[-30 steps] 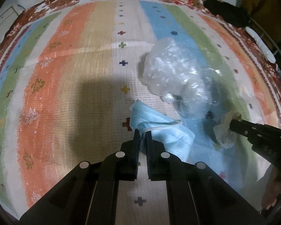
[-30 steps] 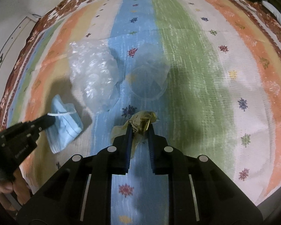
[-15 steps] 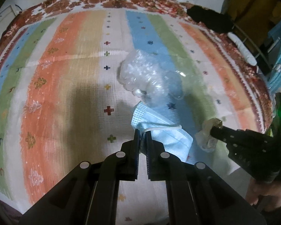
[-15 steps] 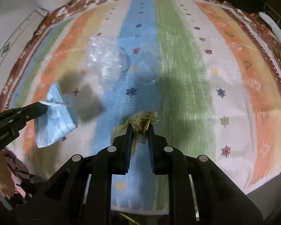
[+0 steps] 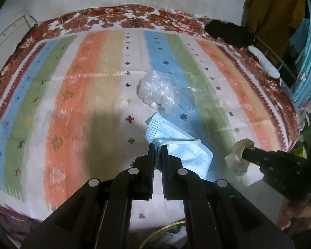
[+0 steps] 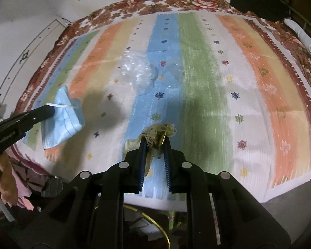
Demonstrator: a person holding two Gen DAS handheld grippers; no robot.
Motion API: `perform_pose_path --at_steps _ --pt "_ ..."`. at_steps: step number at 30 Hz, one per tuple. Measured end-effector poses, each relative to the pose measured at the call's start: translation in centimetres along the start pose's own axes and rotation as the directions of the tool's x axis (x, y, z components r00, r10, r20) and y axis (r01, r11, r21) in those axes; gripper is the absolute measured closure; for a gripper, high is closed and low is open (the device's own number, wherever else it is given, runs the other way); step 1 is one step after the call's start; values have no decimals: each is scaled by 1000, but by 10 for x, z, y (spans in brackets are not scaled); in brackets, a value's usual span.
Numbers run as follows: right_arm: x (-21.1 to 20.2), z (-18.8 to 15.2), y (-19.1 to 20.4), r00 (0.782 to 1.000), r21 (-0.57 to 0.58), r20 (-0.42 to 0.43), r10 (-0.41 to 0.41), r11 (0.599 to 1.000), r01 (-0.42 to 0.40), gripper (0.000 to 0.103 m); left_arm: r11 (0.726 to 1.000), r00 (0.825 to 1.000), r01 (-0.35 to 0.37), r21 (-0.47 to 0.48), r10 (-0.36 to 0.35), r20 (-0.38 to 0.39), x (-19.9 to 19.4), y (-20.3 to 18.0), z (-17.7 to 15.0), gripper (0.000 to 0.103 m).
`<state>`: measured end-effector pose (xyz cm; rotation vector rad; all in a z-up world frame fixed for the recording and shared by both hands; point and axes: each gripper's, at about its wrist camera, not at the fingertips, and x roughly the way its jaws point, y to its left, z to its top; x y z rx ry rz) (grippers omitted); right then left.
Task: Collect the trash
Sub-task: 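Lift both held items and carry them over the dark bin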
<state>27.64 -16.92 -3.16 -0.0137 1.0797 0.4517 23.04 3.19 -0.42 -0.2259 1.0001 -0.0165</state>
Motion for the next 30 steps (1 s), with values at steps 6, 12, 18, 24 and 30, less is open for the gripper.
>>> perform_pose_path --at_steps 6,12,18,24,30 --pt "-30 -25 17 999 -64 54 8 998 -4 88 1000 999 10 -20 -9 43 -26 -5 -22 98" --pt "-41 -47 21 998 -66 55 6 998 -3 88 999 996 41 -34 -38 85 -51 -3 -43 98" --pt "-55 -71 27 997 -66 71 42 997 -37 88 997 991 77 -17 -75 114 -67 -8 -62 98" --pt "-64 -94 29 996 -83 77 33 996 -27 88 999 992 49 0 -48 119 -72 -17 -86 98" --pt "-67 -112 29 997 -91 68 30 996 -24 87 998 994 37 43 -41 97 -72 -28 -109 98"
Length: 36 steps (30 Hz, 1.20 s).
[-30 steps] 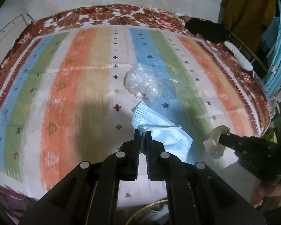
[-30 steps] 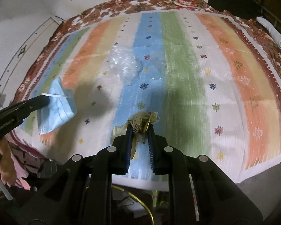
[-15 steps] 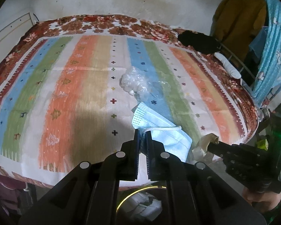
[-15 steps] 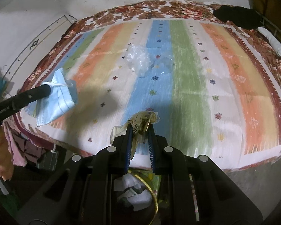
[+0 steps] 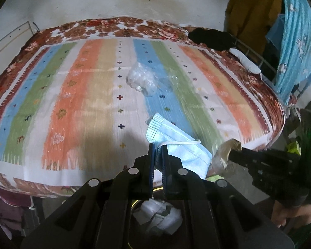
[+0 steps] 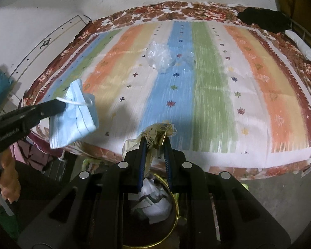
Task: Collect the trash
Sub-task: 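Lift both held items and carry them over the dark bin, then open both grippers over the bin to drop the items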
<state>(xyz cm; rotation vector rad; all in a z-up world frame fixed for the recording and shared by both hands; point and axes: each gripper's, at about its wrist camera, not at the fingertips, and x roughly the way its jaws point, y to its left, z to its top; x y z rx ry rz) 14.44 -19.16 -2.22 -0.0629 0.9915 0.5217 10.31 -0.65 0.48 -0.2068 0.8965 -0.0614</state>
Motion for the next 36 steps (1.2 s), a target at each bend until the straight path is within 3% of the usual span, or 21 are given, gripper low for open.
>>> perform_pose_path --at_steps 5,8,15,19,25,28,36 --pt "5 -22 5 999 -6 -46 -17 1000 16 87 1000 1000 2 10 -2 -21 -4 -2 -22 98" --pt "6 -34 10 998 -15 -60 -13 1000 12 87 999 999 -29 43 31 -43 -3 -8 -36 98" --pt "9 -61 19 994 -25 -110 -14 1000 12 87 995 990 -59 85 69 -121 6 -11 -66 98" --pt "15 -75 26 990 -43 -141 -15 999 9 87 997 979 -38 72 52 -198 17 -6 -83 97" --pt "24 -88 36 984 -56 -177 -18 998 8 86 994 970 -57 89 76 -229 23 -10 -96 97" --pt "26 -93 36 982 -54 -189 -25 998 15 85 997 959 -25 79 46 -278 29 -10 -101 97" --pt "31 -103 35 976 -47 -214 -29 999 19 83 996 951 -43 81 65 -302 32 -6 -106 97"
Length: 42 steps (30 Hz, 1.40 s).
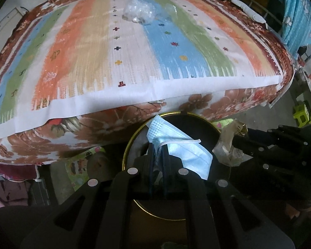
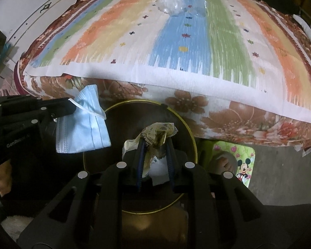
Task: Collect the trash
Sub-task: 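Open both grippers over the bin to drop the items, then move both open grippers back toward the clear plastic bag on the rug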
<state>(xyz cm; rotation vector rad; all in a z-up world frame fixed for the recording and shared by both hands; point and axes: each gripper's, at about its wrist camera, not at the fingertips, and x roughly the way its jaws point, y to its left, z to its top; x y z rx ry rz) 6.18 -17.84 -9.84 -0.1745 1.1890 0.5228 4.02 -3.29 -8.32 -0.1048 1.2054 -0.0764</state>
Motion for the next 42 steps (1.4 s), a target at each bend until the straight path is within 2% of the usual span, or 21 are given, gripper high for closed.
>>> perform_pose_path --at_steps 3,5,6,7,8,11,18,24,28,29,33,36,40,42 --pt "5 -5 2 1000 -1 -22 10 1000 -10 80 1000 1000 -9 20 10 -23 6 -5 -3 94" --pt "9 -7 2 999 -5 -36 4 1000 -4 79 999 998 -22 39 24 -50 12 -7 -4 83" --pt "12 -7 2 999 -6 -51 1 1000 -1 76 999 998 -26 41 28 -63 15 -6 -3 73" --pt "14 -8 2 998 -2 -58 4 1000 -4 62 999 997 -29 30 31 -76 17 -4 -2 64" --pt "16 -7 0 998 12 -59 8 1000 -7 51 999 996 -38 18 39 -77 18 -1 0 62" --pt "14 -4 -3 999 32 -41 5 999 -3 45 999 997 -44 -27 42 -71 17 7 4 55" --pt "13 3 -3 999 35 -29 13 999 -12 39 993 1000 -20 -118 20 -2 3 19 12 46" --pt "6 20 -8 1000 40 11 17 999 -18 37 975 992 -50 -216 73 100 -15 41 37 39" --pt "-8 40 -15 997 38 82 -6 999 3 36 975 989 -42 -218 71 128 -22 46 55 31" --pt "-12 46 -15 995 35 103 -9 999 5 32 976 988 -42 -214 72 135 -24 46 58 31" --pt "-18 70 -22 990 38 141 -24 999 18 30 979 984 -37 -200 71 163 -28 45 72 25" --pt "-25 88 -36 981 87 189 -49 996 33 30 977 974 -55 -204 98 205 -35 49 85 21" --pt "-30 107 -50 975 118 217 -51 993 26 30 969 946 -86 -232 152 285 -48 54 104 12" --pt "-29 115 -55 973 127 224 -52 992 23 27 971 944 -71 -229 140 300 -48 55 117 10"
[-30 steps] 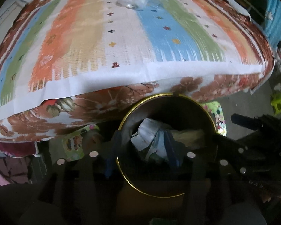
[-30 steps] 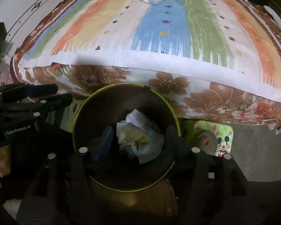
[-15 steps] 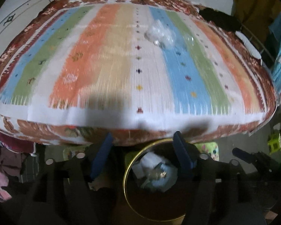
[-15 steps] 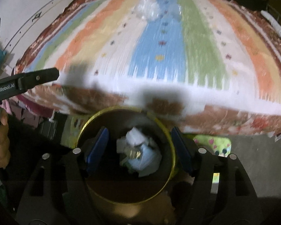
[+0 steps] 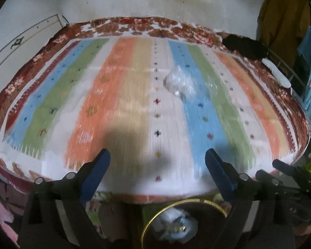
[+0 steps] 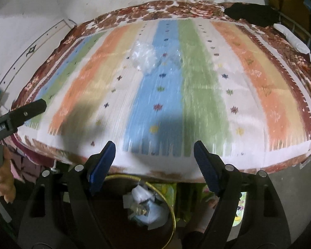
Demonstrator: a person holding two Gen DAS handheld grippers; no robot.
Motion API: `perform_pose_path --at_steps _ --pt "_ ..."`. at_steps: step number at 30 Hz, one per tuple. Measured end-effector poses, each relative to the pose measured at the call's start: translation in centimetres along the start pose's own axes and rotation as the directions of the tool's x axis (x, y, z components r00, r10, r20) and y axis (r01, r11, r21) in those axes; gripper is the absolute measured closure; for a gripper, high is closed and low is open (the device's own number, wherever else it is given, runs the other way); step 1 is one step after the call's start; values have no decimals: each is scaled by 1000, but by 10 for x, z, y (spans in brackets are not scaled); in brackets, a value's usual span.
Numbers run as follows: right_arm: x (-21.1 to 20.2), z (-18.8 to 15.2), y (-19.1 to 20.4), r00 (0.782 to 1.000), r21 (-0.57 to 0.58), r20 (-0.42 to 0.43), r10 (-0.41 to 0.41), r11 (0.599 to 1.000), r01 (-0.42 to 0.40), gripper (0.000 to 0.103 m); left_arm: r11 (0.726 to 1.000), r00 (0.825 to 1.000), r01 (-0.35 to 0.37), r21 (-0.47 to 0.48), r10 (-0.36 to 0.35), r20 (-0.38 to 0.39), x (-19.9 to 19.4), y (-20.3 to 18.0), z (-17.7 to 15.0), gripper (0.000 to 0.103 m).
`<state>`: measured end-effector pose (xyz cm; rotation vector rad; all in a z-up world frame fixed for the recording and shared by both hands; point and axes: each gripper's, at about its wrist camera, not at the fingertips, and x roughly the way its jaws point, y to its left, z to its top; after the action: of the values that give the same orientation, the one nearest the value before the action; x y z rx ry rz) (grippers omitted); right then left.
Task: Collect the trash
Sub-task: 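Move both open grippers back toward the clear plastic bag on the rug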
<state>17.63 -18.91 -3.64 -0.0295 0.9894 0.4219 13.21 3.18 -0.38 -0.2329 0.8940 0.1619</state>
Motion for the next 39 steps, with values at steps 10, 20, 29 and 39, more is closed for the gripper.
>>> perform_pose_path --at_steps 10,20,29,39 --pt "19 36 -8 999 21 40 15 1000 -16 11 996 998 55 -63 -56 -12 37 -1 42 6" --pt "43 76 -14 996 33 89 27 999 -30 9 994 997 77 -78 -75 26 64 2 68 6" --pt "67 101 -30 996 70 82 28 997 -34 9 994 997 76 -79 -74 27 93 5 88 6" --pt "92 123 -46 997 128 56 51 990 -58 9 995 997 71 -74 -71 1 121 5 97 6"
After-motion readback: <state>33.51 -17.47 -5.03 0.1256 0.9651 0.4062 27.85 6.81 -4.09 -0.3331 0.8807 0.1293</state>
